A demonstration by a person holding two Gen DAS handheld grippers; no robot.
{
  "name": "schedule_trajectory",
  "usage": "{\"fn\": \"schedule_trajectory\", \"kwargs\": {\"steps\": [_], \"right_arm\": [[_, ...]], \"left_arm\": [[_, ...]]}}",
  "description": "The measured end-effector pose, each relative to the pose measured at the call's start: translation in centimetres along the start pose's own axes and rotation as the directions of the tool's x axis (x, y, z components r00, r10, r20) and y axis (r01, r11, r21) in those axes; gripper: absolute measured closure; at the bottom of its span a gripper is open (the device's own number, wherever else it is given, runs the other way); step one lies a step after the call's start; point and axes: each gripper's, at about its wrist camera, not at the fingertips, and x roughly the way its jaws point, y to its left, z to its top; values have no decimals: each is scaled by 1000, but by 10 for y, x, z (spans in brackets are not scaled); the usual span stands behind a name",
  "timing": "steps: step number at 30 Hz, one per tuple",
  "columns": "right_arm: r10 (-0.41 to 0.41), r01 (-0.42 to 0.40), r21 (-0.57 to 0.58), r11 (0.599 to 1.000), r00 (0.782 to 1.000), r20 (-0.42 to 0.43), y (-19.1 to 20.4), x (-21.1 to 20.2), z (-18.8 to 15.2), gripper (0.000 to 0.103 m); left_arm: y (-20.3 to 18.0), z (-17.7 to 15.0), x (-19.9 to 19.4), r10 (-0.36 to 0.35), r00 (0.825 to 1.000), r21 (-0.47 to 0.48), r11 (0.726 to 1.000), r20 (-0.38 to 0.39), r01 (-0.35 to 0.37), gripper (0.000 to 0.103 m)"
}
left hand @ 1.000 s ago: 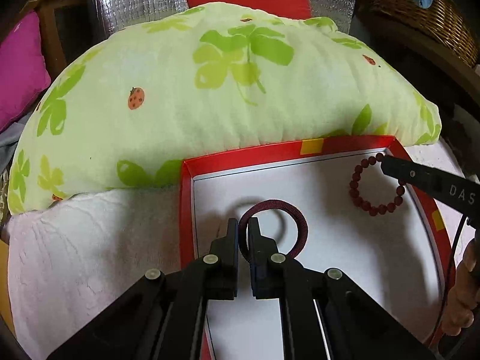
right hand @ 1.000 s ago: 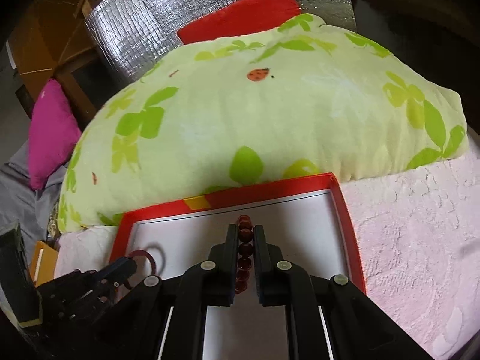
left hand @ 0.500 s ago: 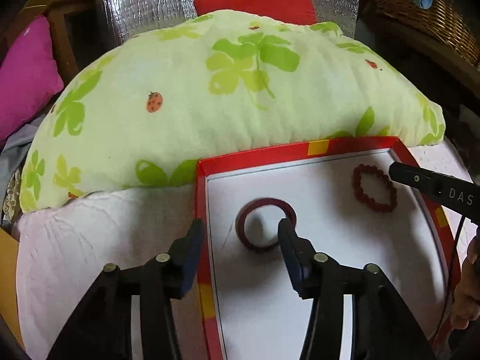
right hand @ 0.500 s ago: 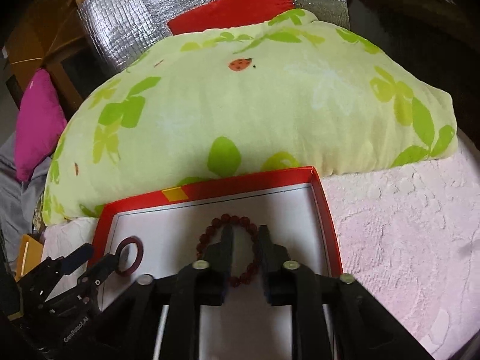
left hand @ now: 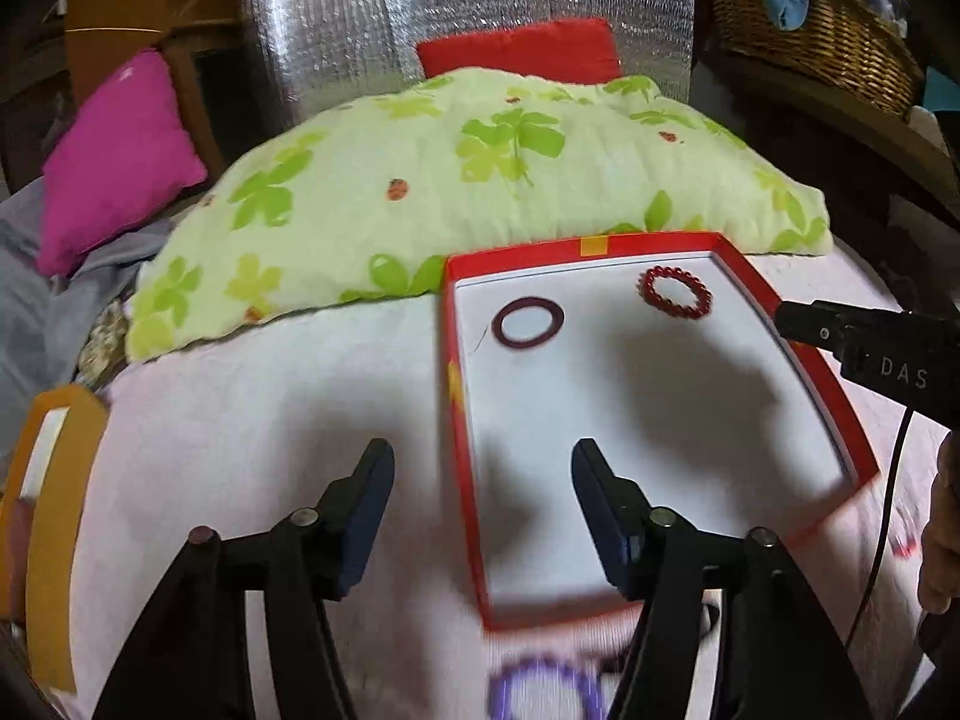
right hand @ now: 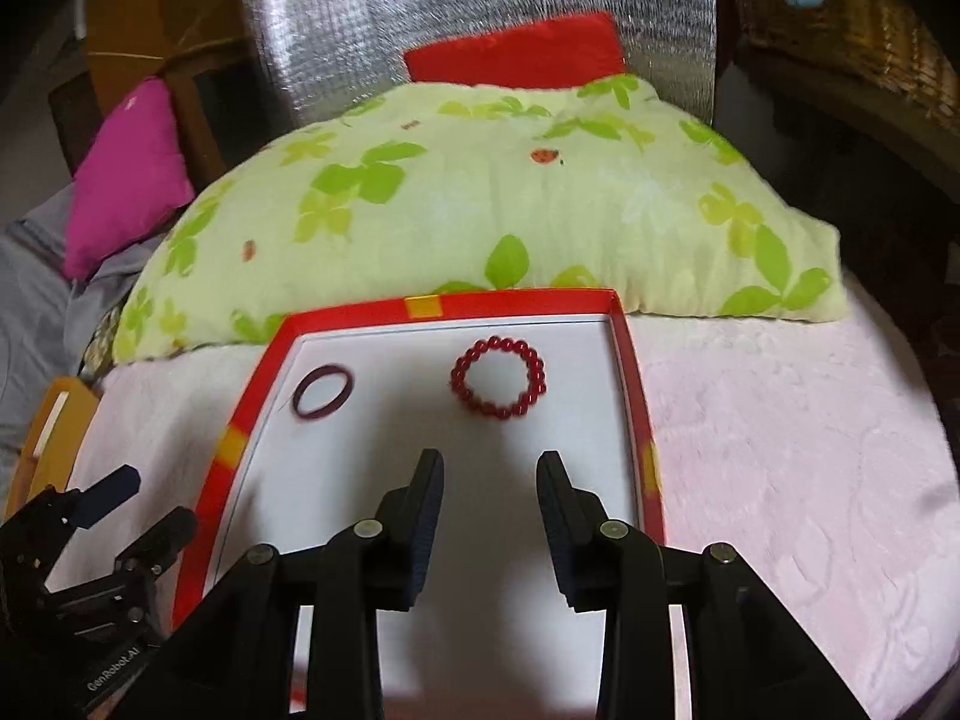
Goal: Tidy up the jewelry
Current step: 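Lift both open tools out of the tray back over the jewelry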
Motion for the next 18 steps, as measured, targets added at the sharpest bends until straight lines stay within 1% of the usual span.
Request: {"fn": "schedule_trajectory", "kwargs": {"steps": [5,7,10,11,13,14,15,17,18], "right_arm": [[-9,11,-39,999,999,50,11,-47,-32,67],[-15,18,-52,998,997,72,13,-66,-50,67],[-2,8,-53,999,993,117,12,-94,-78,67],[-9,16,-51,999,991,133,12,-104,-89,65],[-25,35,-54,998,985,168,11,-119,-107,47],[-41,53,-57,997,979,198,11,-128,-116,30],[-52,70,-66,995,967,251,11,-141,-129,25],[-60,96,-92,991,940,335,12,-163,-150,24],[-65,112,-109,988,930,362,13,-174,-160,19]], "left_arm": [[2,-38,-48,19,999,-5,1000,36,-19,34],[4,-55,-62,23,999,-13,1000,43,-23,34],[5,-78,-78,36,998,-20,999,47,-35,33],[6,-88,-82,37,998,-23,999,44,-36,33],[6,-105,-89,43,998,-24,999,41,-42,33],[6,-111,-91,46,998,-23,999,40,-45,33],[6,-119,-93,50,998,-22,999,38,-49,33],[7,-132,-98,55,998,-25,998,33,-54,33],[7,-139,-101,54,998,-28,998,30,-53,33]]}}
